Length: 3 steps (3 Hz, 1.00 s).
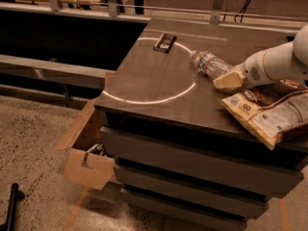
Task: Pick water bottle
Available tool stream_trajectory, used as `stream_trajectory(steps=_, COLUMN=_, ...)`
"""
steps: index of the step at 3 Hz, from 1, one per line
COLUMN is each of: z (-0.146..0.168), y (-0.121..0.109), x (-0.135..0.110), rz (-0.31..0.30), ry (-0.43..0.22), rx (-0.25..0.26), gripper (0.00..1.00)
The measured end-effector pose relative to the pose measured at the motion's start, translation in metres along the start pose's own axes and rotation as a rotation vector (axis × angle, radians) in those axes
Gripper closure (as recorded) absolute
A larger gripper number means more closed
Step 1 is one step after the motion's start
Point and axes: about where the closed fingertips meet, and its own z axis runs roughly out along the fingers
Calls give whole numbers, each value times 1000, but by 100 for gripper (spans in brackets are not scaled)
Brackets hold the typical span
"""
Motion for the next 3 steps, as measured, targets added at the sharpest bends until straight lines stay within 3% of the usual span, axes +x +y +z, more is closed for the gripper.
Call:
stream_trajectory(steps=1, z=-6, y=4, x=-8, rz=-4, ry=-17, rx=-30, gripper=82)
stream_trajectory(steps=2, z=-18, y=9, x=-20, rz=-21, ry=-50, rx=-106, gripper=100)
stream_trajectory(steps=3, z=-32, y=11, x=-28, rz=-59, ry=-60, rx=-195, gripper=100)
